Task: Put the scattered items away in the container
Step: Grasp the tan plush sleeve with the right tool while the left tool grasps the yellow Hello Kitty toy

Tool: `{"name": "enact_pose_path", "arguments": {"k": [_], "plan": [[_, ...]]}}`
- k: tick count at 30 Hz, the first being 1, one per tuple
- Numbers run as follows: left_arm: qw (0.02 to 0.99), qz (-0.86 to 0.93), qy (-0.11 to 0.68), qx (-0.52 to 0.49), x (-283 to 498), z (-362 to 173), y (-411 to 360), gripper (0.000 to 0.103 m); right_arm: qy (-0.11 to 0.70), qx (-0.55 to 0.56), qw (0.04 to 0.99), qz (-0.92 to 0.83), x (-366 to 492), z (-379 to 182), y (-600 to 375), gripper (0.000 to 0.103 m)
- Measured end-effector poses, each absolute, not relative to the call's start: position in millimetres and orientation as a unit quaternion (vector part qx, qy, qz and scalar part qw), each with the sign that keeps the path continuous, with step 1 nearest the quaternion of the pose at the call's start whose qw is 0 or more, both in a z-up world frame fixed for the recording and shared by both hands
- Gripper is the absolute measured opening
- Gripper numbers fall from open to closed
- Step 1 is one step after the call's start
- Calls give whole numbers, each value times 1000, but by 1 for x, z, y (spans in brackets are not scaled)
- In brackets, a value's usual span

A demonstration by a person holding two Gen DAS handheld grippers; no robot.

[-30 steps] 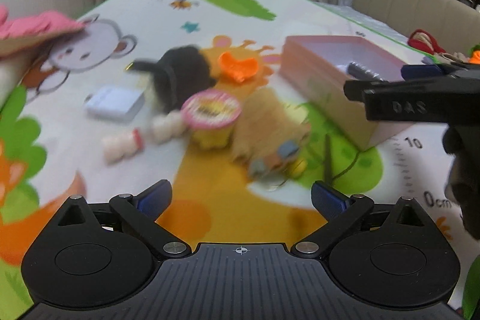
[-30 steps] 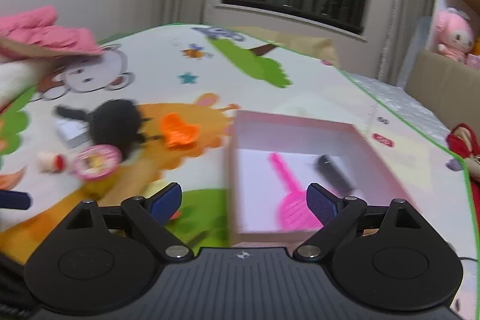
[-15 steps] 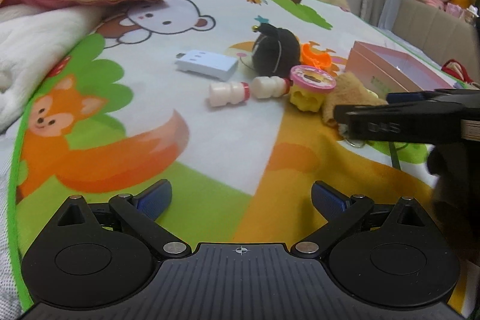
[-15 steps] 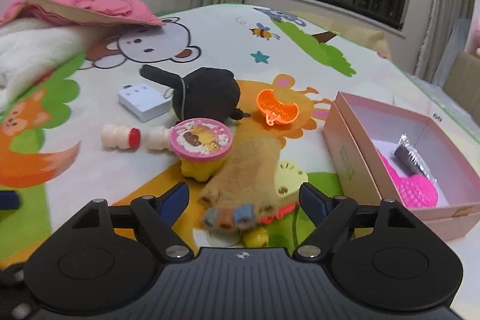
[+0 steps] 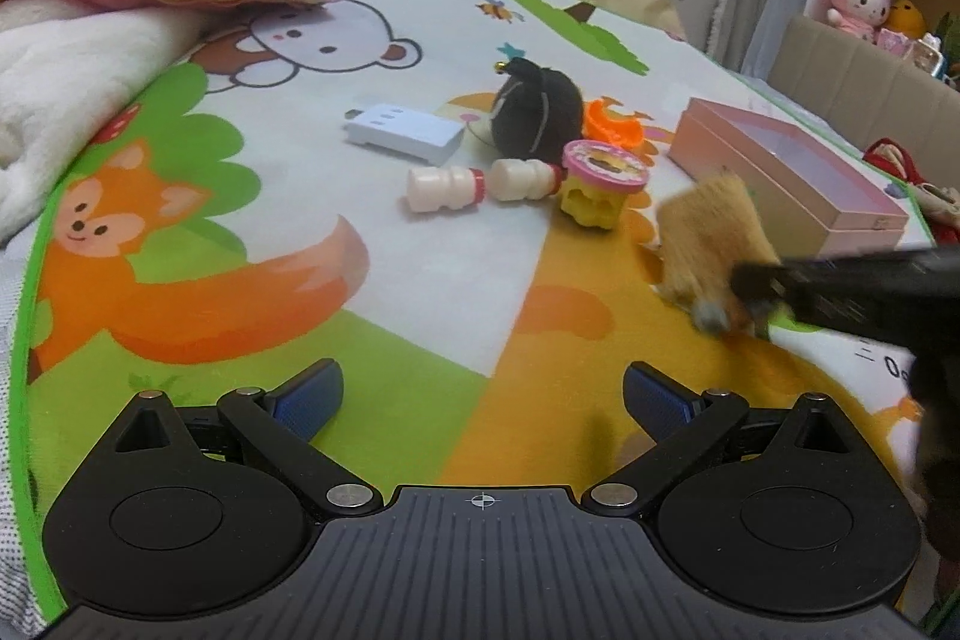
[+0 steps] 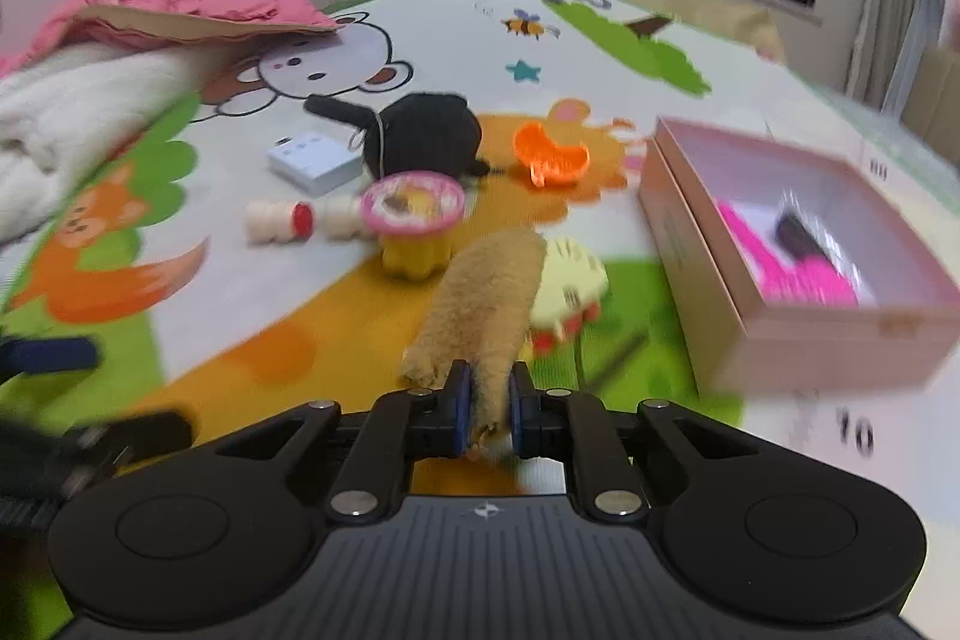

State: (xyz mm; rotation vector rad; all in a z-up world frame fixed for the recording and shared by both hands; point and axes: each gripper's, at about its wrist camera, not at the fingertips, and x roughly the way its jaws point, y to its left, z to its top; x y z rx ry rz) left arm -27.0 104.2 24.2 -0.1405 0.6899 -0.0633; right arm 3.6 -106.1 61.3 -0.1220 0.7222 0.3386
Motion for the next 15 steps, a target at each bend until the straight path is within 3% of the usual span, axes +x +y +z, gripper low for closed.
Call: {"name": "enact_pose_path", "arguments": {"k": [9, 11, 12, 15], "plan": [[939, -75, 334, -43, -10, 28, 69, 102, 381, 6, 913, 145, -43, 62, -180, 13], [941, -87, 326, -33, -3, 30, 59, 102, 370, -2, 923, 107, -47, 57, -193, 19], [942, -96, 321, -27, 1, 31, 52, 102, 361, -13, 929, 83, -48, 54, -198, 30], [944, -129, 305, -8, 16, 37, 28, 102, 333, -21, 943, 19, -53, 43, -214, 76]]}}
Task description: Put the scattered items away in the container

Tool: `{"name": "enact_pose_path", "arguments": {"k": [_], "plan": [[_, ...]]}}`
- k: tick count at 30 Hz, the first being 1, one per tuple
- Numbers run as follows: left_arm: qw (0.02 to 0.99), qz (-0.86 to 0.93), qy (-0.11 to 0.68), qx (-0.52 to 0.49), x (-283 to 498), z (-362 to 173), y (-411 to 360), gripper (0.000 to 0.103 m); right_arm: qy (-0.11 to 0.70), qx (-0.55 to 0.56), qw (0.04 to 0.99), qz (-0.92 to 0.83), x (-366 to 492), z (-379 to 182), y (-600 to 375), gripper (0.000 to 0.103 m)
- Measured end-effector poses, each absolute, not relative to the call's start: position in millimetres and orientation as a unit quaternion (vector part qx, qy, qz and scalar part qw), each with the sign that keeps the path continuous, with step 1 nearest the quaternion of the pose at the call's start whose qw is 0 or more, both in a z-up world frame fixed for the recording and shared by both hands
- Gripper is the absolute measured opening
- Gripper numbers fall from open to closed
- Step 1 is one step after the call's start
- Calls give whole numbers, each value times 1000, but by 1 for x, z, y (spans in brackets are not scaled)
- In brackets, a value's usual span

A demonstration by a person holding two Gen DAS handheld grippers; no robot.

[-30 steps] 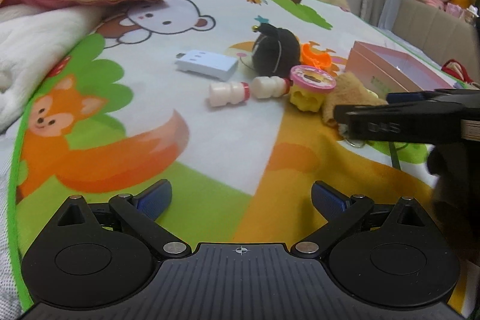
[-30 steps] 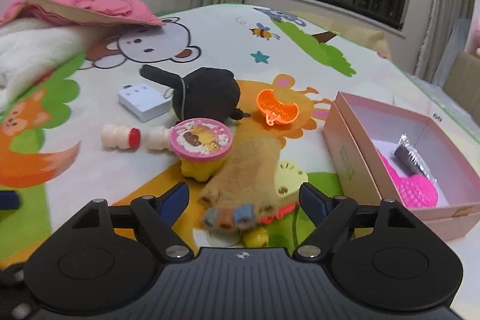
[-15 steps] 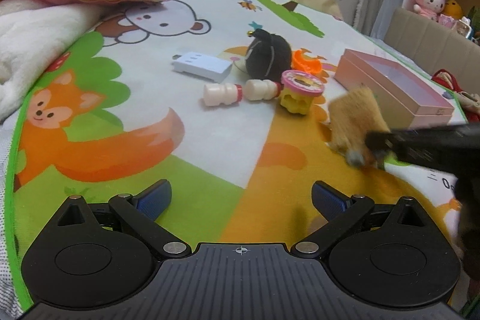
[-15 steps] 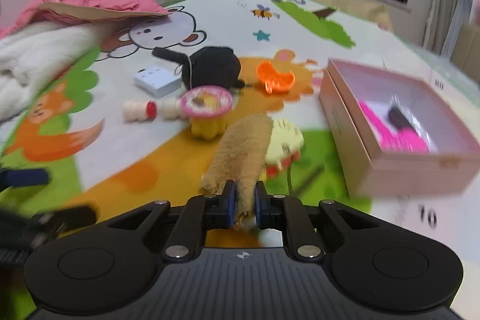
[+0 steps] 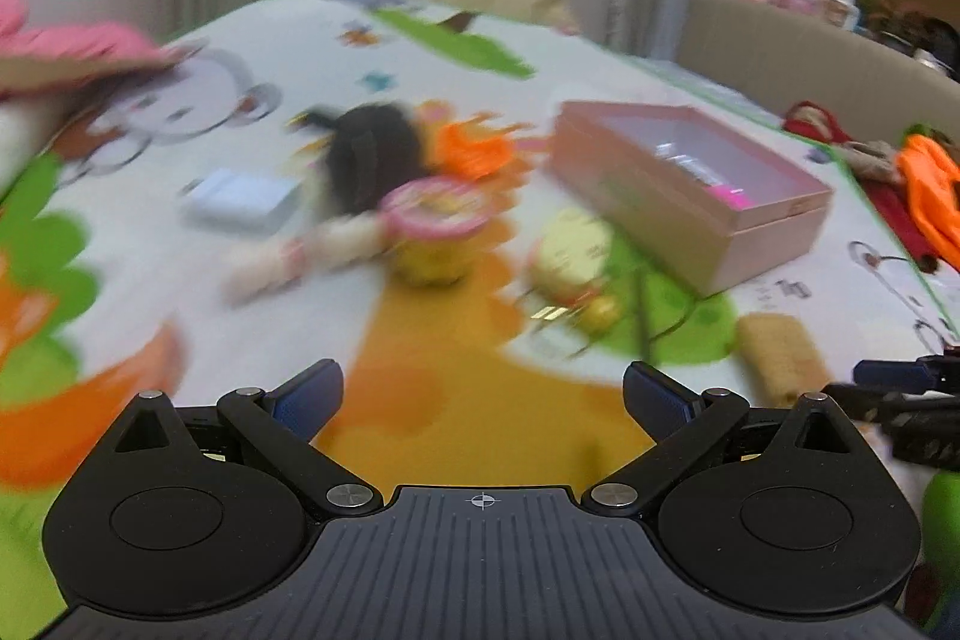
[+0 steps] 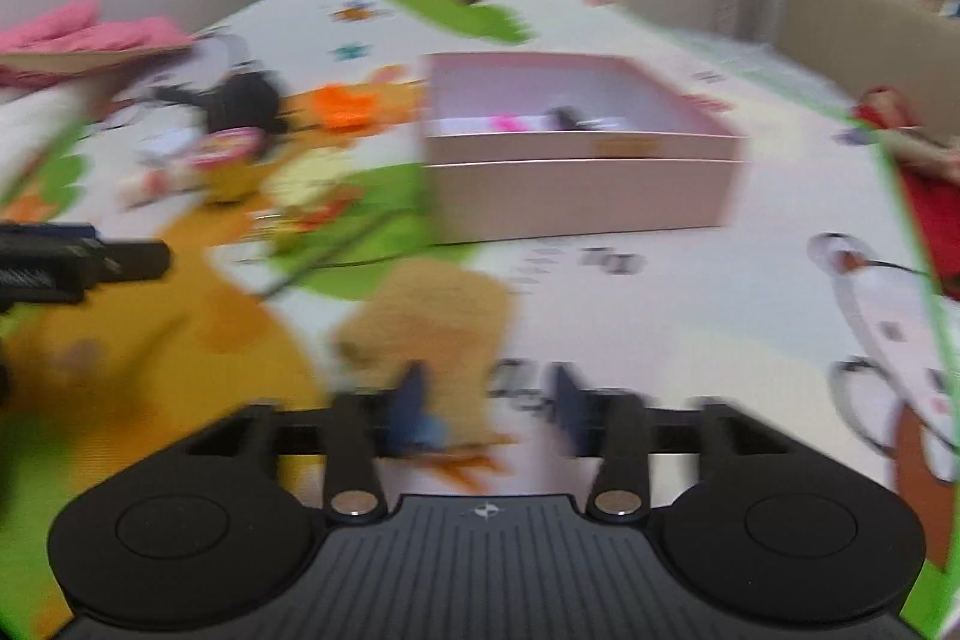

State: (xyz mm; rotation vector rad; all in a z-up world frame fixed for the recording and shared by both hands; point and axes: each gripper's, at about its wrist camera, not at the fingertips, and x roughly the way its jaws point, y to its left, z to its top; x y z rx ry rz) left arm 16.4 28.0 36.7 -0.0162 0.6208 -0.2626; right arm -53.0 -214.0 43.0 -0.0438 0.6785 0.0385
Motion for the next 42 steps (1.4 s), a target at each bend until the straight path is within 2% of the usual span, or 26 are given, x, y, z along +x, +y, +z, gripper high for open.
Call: {"name": "enact_pose_path", "arguments": {"k": [2, 4, 10, 16, 18, 22, 24, 30, 38, 40, 41, 42], "plan": [[944, -146, 295, 10, 29, 39, 9, 102, 318, -16, 948, 2, -55, 36, -223, 80], [944, -159, 286, 29, 40, 39, -9, 102, 307, -18, 951, -6, -56, 29, -228, 88], [943, -164, 280, 73, 74, 29, -49, 102, 303, 11, 953, 3, -54, 19, -239, 99], [944, -141, 282, 94, 99, 19, -65, 97, 303, 24, 953, 8, -53, 16, -240, 101], [942, -138, 288, 100, 104, 16, -68, 85, 304, 26, 952, 11, -52, 16, -241, 103], [938, -134, 301, 110, 108, 11, -69, 75, 304, 26, 952, 11, -53, 15, -240, 103], [936, -131, 307, 109, 108, 11, -65, 50, 304, 24, 952, 10, -53, 15, -240, 103], [934, -141, 315, 90, 86, 14, -49, 50, 307, 19, 951, 8, -52, 15, -238, 103], [921, -194, 333, 56, 10, 22, -15, 50, 305, -15, 952, -9, -54, 18, -227, 103], [919, -202, 334, 60, -7, 22, -6, 53, 302, -25, 953, -13, -56, 18, -224, 103], [918, -200, 336, 66, -13, 21, -1, 58, 301, -30, 953, -15, -56, 19, -222, 103], [918, -195, 336, 73, -18, 21, 3, 68, 299, -35, 953, -17, -56, 19, -221, 103]]}}
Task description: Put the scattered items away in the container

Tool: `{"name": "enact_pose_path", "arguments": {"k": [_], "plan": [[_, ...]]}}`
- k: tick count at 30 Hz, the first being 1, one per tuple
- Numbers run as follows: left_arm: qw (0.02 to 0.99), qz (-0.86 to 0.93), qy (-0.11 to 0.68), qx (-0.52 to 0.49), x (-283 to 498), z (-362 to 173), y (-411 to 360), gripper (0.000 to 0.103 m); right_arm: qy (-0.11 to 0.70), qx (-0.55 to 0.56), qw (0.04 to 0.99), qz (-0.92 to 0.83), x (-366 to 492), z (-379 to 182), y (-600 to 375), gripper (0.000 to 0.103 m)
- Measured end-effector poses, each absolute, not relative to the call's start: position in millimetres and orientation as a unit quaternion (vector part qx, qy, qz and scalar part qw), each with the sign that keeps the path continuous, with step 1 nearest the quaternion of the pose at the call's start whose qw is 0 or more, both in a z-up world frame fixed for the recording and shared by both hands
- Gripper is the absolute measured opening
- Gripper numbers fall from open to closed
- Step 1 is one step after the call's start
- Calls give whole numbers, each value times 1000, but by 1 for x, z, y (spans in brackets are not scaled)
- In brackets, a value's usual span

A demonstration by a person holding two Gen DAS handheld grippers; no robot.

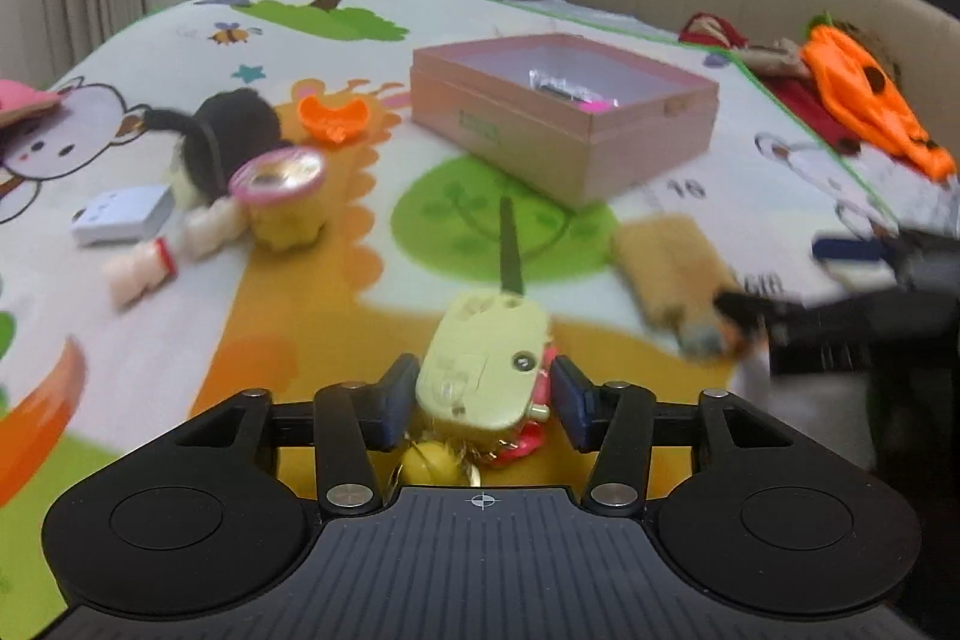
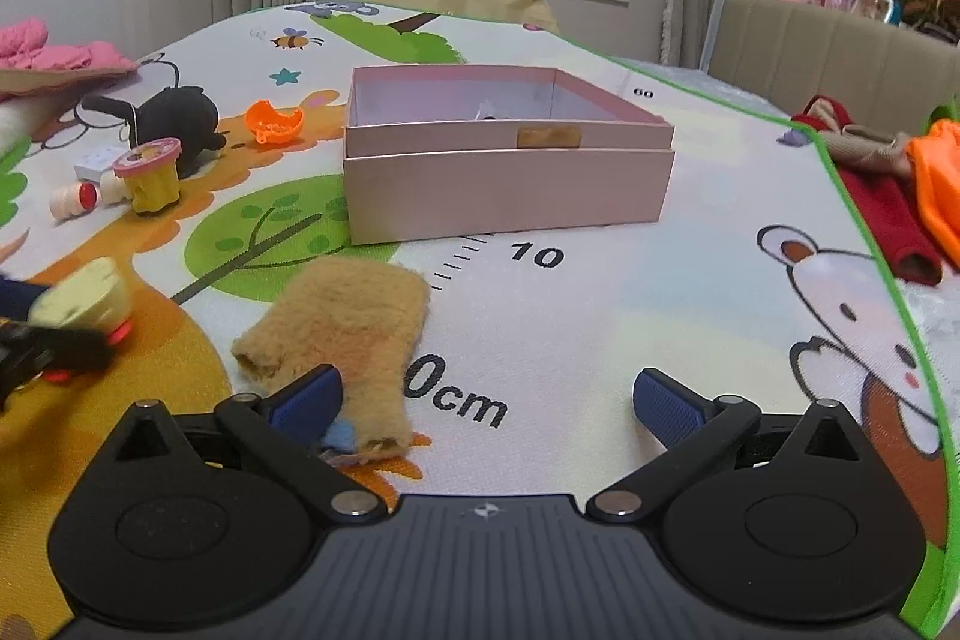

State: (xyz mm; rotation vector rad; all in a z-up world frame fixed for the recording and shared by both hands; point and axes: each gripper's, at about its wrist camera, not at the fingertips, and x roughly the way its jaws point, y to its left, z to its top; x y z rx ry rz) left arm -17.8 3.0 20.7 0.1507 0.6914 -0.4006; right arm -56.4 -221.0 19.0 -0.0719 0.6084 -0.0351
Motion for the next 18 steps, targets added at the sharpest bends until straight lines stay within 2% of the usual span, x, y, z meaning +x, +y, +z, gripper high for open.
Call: {"name": "enact_pose_path", "arguments": {"k": [3, 8, 11, 18], "plan": [[924, -170, 328, 98, -27, 19, 17, 90, 296, -49, 954, -23, -57, 19, -217, 103], [936, -87, 320, 117, -27, 19, 43, 95, 289, -71, 954, -32, -60, 20, -211, 103], [941, -52, 324, 86, -22, 21, 59, 95, 287, -78, 954, -34, -61, 22, -209, 103], [938, -93, 333, 16, -33, 23, 69, 98, 282, -41, 958, 35, -67, 43, -202, 103]]}}
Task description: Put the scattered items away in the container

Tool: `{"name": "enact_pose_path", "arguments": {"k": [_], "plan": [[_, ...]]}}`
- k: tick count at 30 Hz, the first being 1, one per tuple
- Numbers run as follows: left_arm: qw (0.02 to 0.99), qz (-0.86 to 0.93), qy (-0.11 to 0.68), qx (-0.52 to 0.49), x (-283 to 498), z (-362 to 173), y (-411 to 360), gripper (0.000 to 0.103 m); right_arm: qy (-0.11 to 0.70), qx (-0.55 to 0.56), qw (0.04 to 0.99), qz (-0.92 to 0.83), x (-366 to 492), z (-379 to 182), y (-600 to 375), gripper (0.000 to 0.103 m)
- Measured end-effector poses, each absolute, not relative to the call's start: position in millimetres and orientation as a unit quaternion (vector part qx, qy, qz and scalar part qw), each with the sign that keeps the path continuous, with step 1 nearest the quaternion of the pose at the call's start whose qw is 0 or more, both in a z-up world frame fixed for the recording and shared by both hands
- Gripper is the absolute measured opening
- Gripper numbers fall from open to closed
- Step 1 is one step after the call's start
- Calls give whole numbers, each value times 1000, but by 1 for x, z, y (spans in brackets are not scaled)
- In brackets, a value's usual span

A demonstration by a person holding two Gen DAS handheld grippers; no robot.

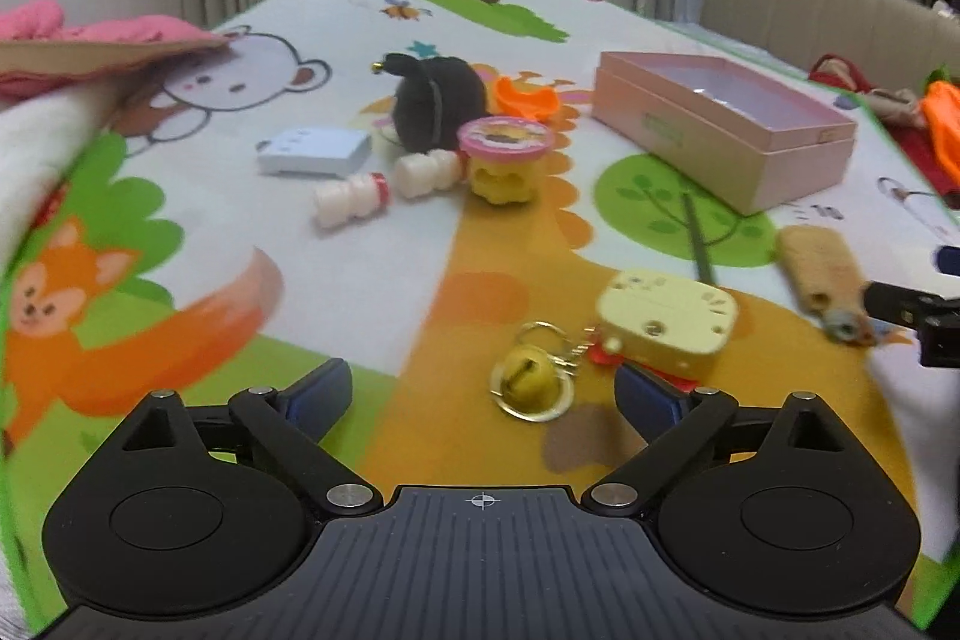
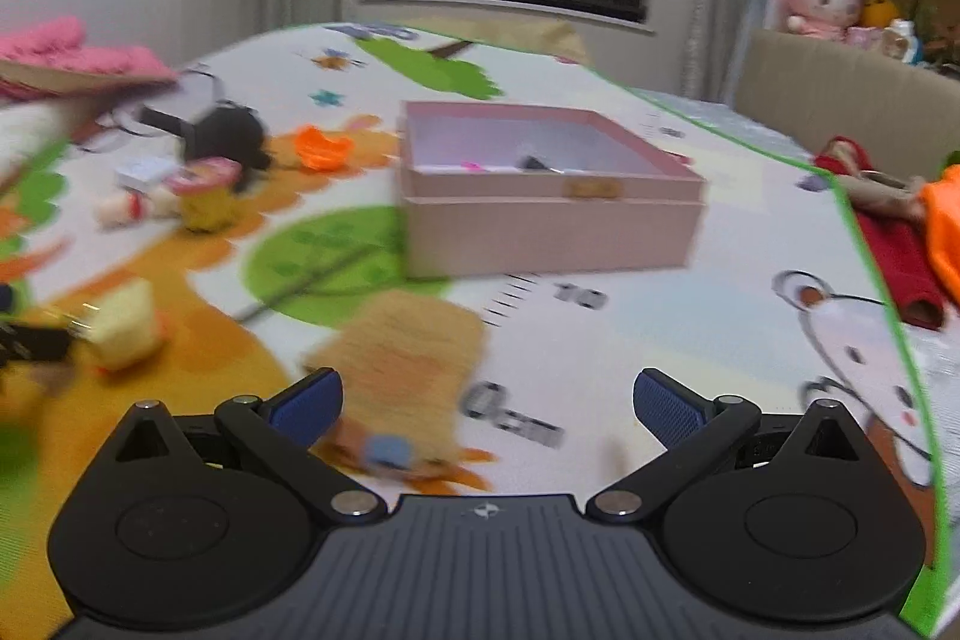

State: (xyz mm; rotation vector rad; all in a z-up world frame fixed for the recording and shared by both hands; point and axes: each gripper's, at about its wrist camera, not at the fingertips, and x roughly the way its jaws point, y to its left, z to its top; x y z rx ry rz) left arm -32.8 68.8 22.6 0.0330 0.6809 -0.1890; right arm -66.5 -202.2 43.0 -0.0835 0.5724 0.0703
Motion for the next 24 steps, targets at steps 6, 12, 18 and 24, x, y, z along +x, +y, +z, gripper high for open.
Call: {"name": "enact_pose_path", "arguments": {"k": [6, 12, 18, 24], "plan": [[934, -135, 329, 13, -43, 21, 50, 100, 301, -40, 951, 62, -35, 42, -180, 103], [934, -147, 325, 19, -47, 21, 43, 100, 344, -36, 936, 65, -22, 24, -170, 93], [936, -166, 308, 32, -29, 26, 27, 100, 341, -36, 935, 89, -46, 29, -174, 65], [929, -187, 313, 67, -7, 17, 6, 100, 342, -47, 933, 102, -73, 33, -176, 62]]}}
